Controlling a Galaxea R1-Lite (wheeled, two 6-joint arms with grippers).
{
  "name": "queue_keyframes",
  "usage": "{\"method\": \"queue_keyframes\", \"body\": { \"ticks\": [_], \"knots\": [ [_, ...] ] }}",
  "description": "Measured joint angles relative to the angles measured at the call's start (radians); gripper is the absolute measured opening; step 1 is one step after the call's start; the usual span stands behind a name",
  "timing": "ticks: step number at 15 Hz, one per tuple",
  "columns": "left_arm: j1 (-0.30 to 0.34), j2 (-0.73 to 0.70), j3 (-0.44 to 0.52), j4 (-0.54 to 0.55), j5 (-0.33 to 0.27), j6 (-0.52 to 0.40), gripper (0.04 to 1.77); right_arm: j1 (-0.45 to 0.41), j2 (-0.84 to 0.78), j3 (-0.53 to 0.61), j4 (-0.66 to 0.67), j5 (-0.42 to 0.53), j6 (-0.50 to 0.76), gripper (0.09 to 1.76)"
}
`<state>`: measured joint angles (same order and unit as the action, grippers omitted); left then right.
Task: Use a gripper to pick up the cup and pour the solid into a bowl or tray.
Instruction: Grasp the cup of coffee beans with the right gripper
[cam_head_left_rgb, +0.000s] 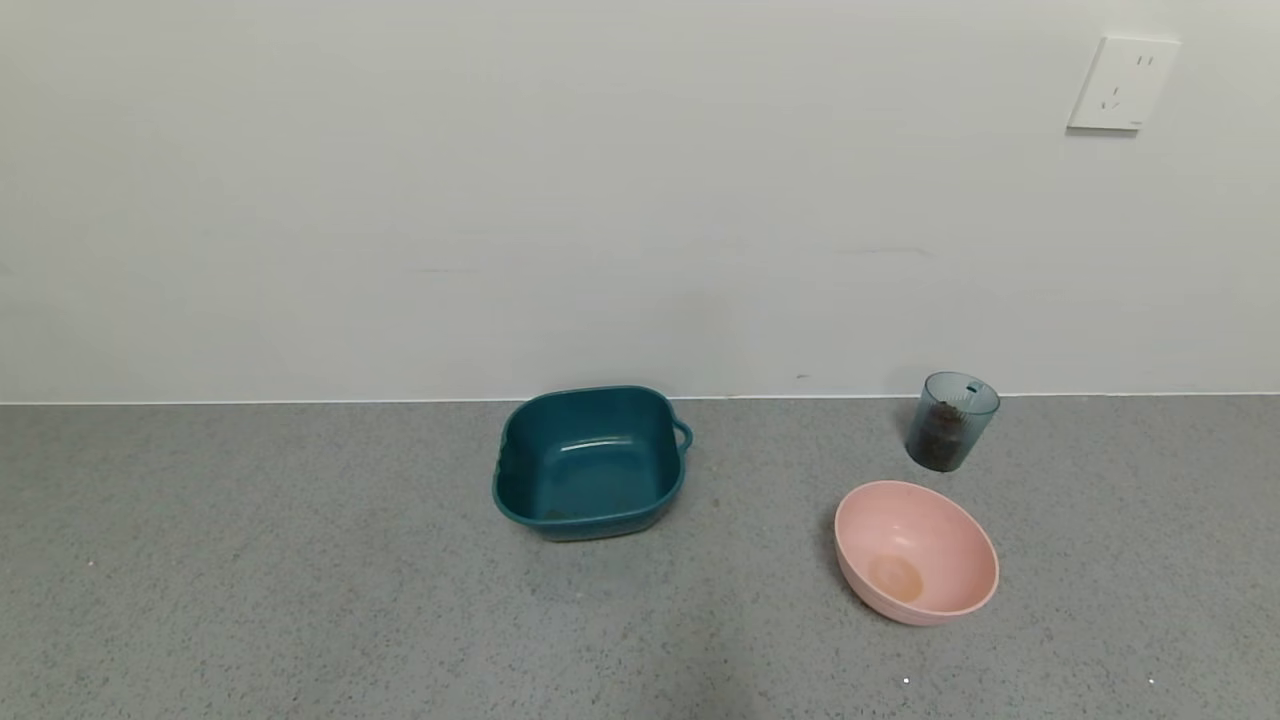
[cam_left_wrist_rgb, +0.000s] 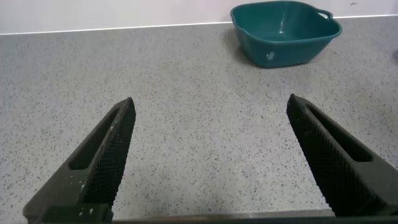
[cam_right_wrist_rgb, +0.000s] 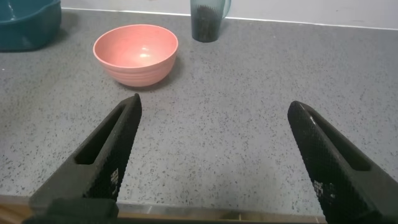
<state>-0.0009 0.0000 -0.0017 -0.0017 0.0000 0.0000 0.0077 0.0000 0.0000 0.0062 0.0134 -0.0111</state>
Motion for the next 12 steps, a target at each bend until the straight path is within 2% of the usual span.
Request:
{"method": "queue_keyframes", "body": {
  "ticks": [9,12],
  "knots": [
    [0.0,0.0,0.0,0.0,0.0,0.0,1.75,-0.006,0.0,0.0,-0.01,-0.02,0.003,1.71],
    [0.0,0.0,0.0,0.0,0.0,0.0,1.75,-0.006,0.006,-0.061,0.001,-0.017,-0.023,1.71]
  ]
}}
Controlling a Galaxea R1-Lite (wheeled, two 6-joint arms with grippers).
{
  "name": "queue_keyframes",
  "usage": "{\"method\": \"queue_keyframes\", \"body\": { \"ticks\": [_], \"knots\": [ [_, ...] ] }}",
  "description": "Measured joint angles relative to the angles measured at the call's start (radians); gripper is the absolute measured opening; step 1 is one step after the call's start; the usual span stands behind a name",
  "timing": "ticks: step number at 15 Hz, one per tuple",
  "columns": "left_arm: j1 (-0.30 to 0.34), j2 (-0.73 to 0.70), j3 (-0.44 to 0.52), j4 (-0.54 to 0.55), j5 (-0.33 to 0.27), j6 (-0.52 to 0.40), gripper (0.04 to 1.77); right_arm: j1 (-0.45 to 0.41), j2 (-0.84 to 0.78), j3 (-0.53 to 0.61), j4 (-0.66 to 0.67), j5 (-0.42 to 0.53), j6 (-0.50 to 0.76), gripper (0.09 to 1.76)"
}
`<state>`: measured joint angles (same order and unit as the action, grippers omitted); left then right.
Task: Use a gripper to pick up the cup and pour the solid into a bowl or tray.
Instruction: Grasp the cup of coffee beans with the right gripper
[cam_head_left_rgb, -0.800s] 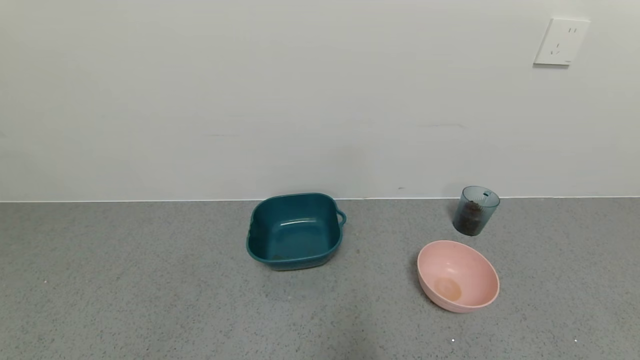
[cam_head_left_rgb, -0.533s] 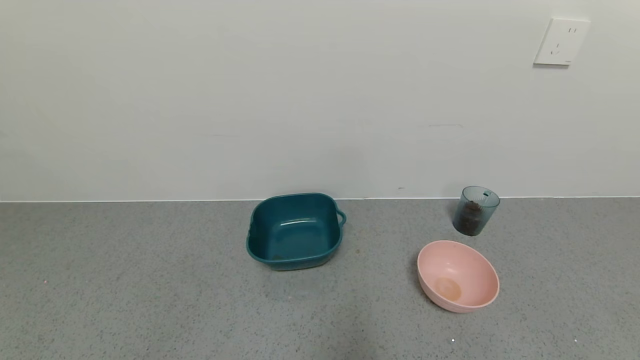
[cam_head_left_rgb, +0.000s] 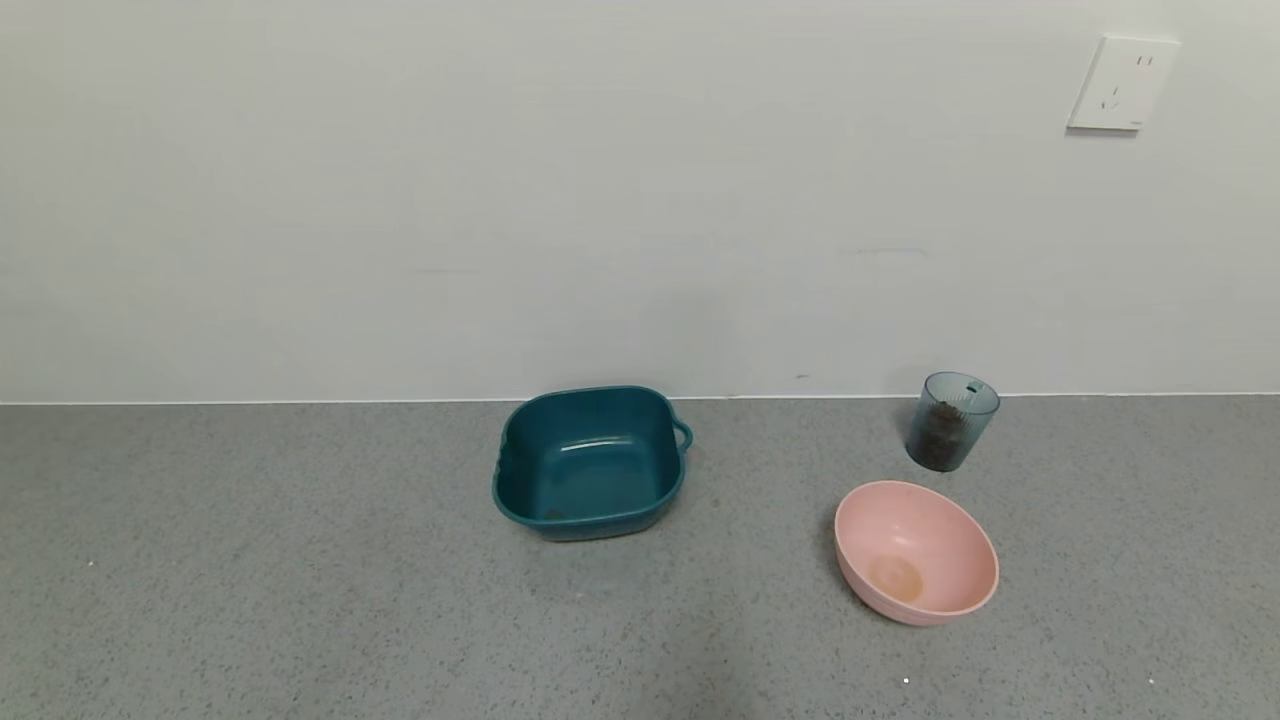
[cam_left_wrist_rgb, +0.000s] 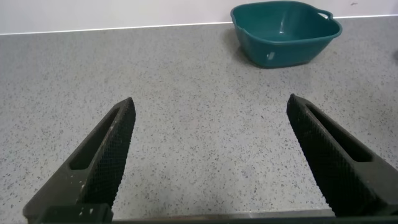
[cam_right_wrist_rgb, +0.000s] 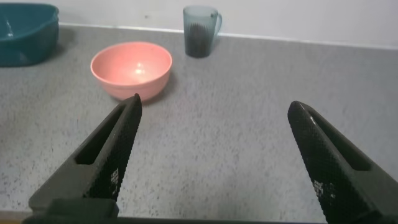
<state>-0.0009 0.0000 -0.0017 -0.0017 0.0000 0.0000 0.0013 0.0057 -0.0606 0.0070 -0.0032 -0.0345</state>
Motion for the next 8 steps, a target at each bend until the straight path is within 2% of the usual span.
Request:
{"method": "queue_keyframes", "body": {
  "ticks": [4,8],
  "knots": [
    [0.0,0.0,0.0,0.0,0.0,0.0,1.75,0.0,0.114,-0.16,-0.001,0.003,-0.022,1.71],
    [0.0,0.0,0.0,0.0,0.0,0.0,1.75,0.0,0.38,-0.363,-0.007,0.003,-0.023,1.71]
  ]
}}
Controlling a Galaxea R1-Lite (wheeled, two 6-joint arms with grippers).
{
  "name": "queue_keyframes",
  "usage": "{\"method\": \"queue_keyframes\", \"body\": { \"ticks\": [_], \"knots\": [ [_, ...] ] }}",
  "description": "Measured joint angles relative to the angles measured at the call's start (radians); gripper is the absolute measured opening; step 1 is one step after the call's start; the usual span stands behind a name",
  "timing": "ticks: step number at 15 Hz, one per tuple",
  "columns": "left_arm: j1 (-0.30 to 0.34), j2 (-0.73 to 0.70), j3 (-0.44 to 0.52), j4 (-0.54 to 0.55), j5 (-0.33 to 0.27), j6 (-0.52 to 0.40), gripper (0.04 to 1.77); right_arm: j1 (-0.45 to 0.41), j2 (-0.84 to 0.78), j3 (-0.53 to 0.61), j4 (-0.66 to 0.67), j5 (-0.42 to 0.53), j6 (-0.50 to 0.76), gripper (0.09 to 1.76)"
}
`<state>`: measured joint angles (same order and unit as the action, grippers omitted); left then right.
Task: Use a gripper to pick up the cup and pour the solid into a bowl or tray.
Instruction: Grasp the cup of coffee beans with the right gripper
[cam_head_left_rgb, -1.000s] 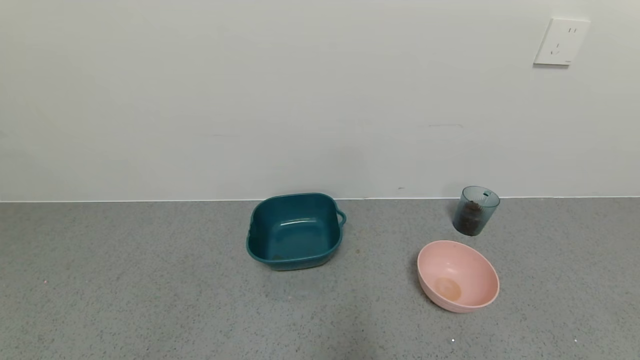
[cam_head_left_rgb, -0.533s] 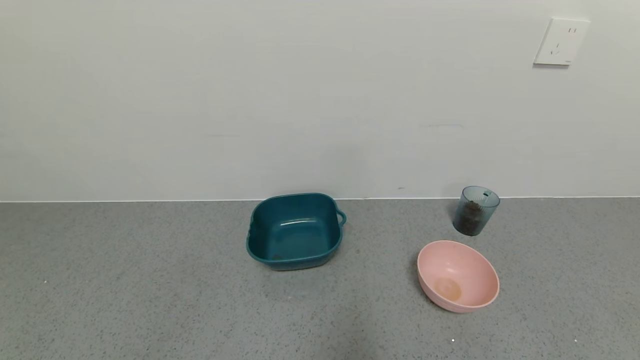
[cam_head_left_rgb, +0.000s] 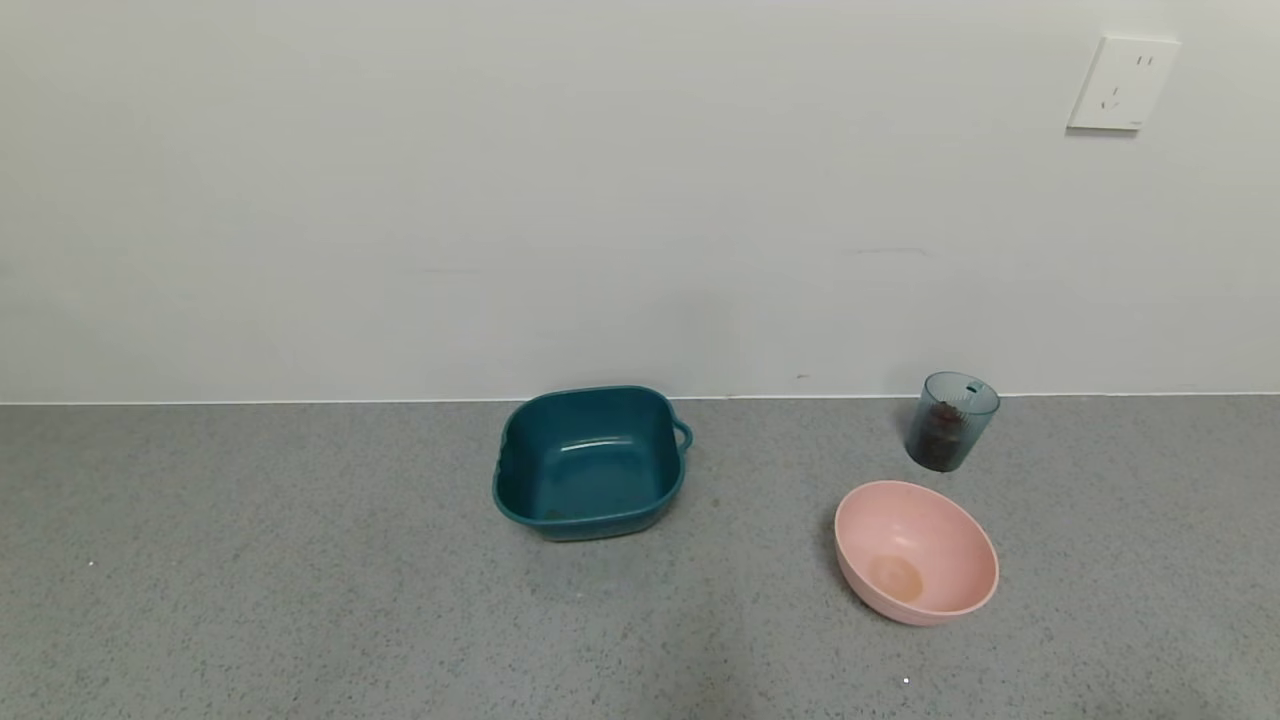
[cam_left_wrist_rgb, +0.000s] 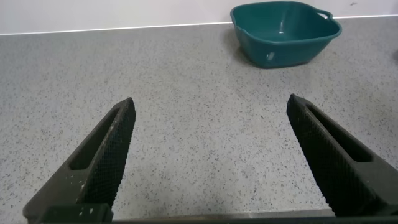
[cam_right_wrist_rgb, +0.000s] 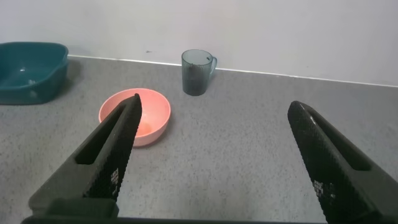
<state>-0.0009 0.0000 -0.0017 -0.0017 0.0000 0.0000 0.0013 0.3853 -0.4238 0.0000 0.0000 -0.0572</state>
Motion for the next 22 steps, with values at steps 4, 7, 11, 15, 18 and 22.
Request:
{"method": "queue_keyframes", "body": {
  "ticks": [4,7,11,15,18,22],
  "knots": [
    [0.0,0.0,0.0,0.0,0.0,0.0,1.75,0.005,0.329,-0.16,-0.012,0.0,0.004,1.71],
    [0.0,0.0,0.0,0.0,0.0,0.0,1.75,0.009,0.562,-0.216,-0.083,-0.004,0.017,1.71],
    [0.0,0.0,0.0,0.0,0.0,0.0,1.75,0.01,0.834,-0.233,-0.236,-0.005,0.036,1.71],
    [0.0,0.0,0.0,0.0,0.0,0.0,1.75,0.012,1.03,-0.235,-0.336,-0.007,0.055,1.71],
    [0.0,0.0,0.0,0.0,0.0,0.0,1.75,0.022,1.139,-0.234,-0.376,-0.016,0.074,1.71],
    [0.0,0.0,0.0,0.0,0.0,0.0,1.75,0.051,1.272,-0.241,-0.518,-0.075,0.087,1.71]
  ]
}}
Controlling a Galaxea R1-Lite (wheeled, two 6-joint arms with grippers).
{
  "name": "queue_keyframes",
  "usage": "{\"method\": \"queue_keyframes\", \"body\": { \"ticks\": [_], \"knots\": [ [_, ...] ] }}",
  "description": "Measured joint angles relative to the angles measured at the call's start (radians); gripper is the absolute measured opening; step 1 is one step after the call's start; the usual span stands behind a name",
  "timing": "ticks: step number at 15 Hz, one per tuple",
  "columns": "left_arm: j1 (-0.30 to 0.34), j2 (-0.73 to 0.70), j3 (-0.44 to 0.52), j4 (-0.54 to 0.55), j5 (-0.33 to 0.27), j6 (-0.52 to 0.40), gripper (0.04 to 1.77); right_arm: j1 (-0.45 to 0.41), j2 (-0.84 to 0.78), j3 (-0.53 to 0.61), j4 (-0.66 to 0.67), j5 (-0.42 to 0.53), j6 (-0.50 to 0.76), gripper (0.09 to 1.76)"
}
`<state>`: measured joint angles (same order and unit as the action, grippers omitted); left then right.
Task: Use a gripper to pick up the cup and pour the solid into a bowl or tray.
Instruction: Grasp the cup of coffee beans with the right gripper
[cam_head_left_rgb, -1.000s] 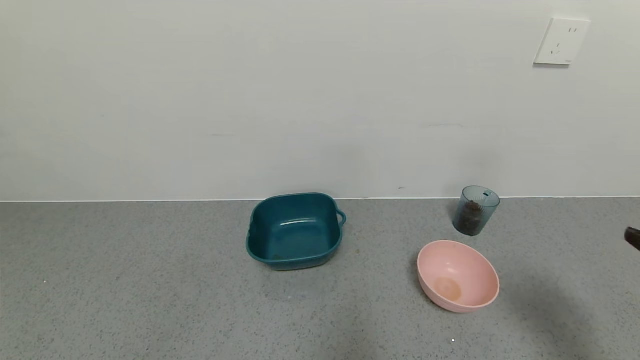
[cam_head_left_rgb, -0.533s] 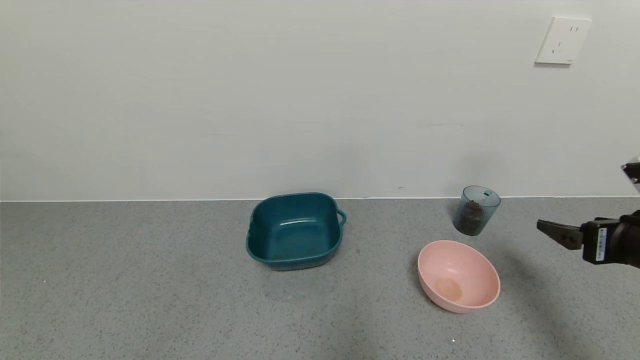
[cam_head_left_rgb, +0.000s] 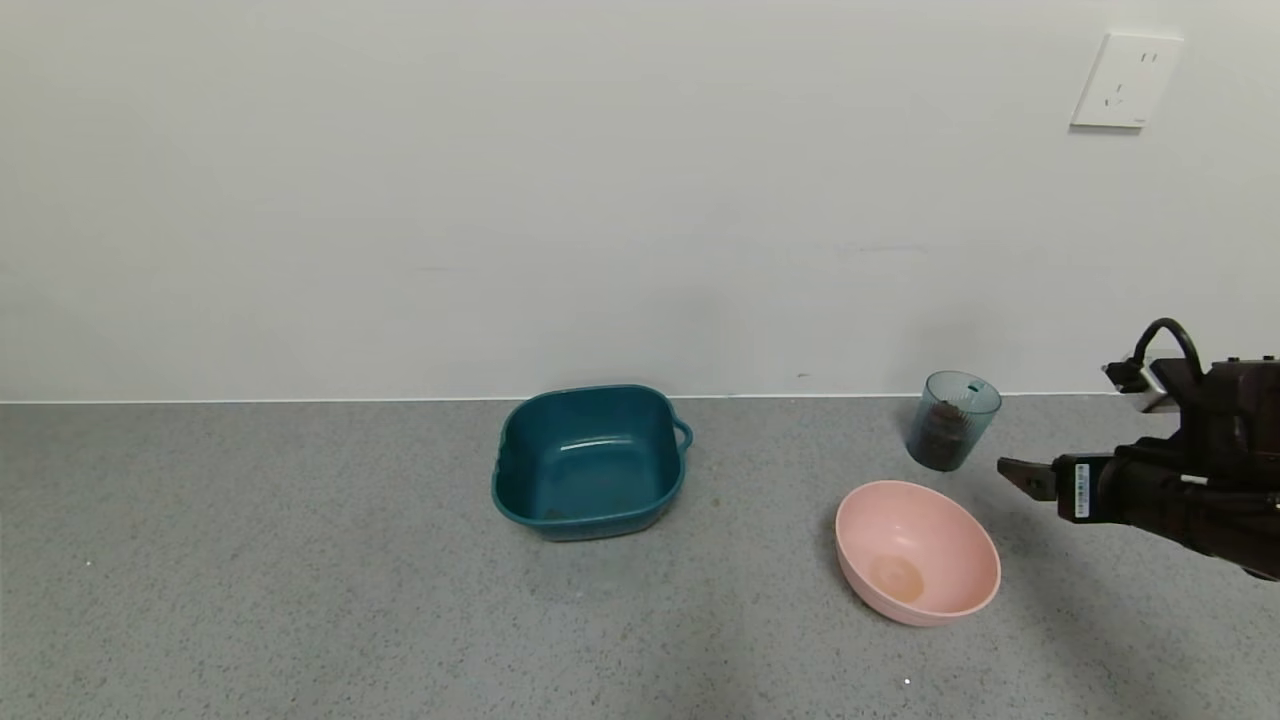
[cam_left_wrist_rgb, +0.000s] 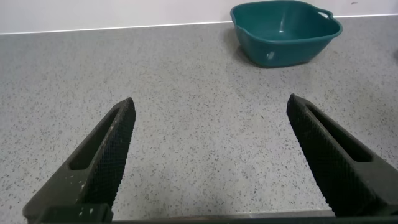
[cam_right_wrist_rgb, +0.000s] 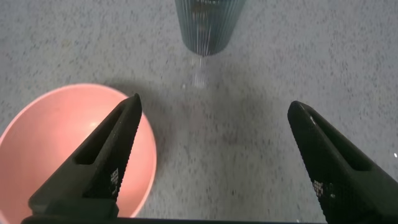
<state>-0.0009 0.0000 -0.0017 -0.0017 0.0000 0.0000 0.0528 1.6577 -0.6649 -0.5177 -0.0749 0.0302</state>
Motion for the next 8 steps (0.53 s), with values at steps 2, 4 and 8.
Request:
{"method": "queue_keyframes", "body": {
  "ticks": [2,4,8],
  "knots": [
    [0.0,0.0,0.0,0.0,0.0,0.0,1.75,0.019,0.075,-0.006,-0.119,-0.042,0.002,1.71],
    [0.0,0.0,0.0,0.0,0.0,0.0,1.75,0.034,0.144,-0.019,-0.2,-0.074,0.005,1.71],
    [0.0,0.0,0.0,0.0,0.0,0.0,1.75,0.044,0.251,-0.072,-0.243,-0.088,0.071,1.71]
  ]
}}
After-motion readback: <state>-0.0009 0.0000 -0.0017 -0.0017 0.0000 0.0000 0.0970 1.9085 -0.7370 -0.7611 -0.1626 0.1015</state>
